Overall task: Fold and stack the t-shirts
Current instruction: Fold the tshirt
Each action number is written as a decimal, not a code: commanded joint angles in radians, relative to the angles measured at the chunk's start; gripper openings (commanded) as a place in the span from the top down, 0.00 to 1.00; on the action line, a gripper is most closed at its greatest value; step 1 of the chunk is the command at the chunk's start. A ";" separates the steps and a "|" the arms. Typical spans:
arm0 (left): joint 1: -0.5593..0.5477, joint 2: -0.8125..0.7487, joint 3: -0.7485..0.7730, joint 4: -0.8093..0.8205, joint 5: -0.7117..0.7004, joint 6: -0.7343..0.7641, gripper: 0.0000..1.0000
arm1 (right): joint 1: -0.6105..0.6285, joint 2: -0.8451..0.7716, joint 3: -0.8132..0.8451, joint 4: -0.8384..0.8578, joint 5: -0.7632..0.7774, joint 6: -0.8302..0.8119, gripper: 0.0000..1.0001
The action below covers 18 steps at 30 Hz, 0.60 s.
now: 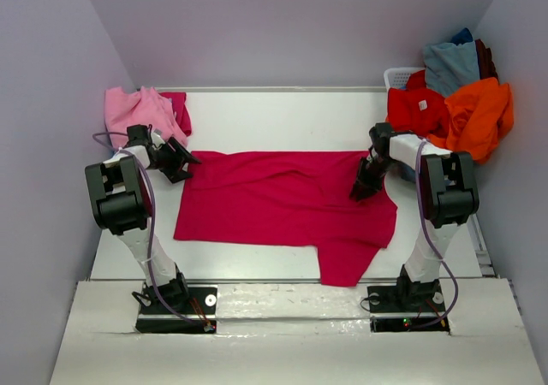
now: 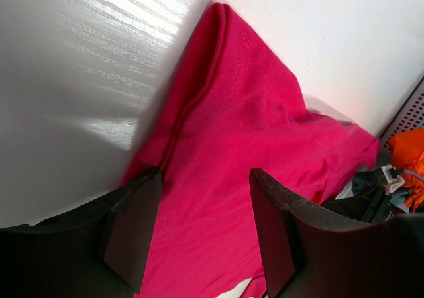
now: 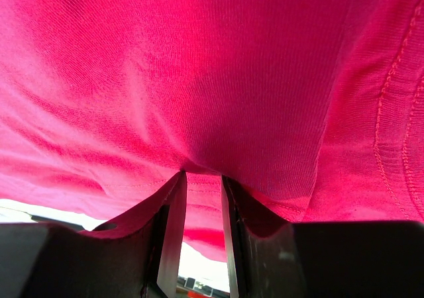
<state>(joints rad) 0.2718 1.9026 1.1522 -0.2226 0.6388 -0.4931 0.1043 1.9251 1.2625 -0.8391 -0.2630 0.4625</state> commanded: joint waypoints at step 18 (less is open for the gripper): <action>0.000 0.023 0.053 -0.041 -0.048 0.045 0.32 | 0.003 0.066 -0.040 0.005 0.114 -0.041 0.66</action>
<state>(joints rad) 0.2703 1.9106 1.1805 -0.2481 0.6018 -0.4759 0.1043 1.9251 1.2625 -0.8391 -0.2630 0.4625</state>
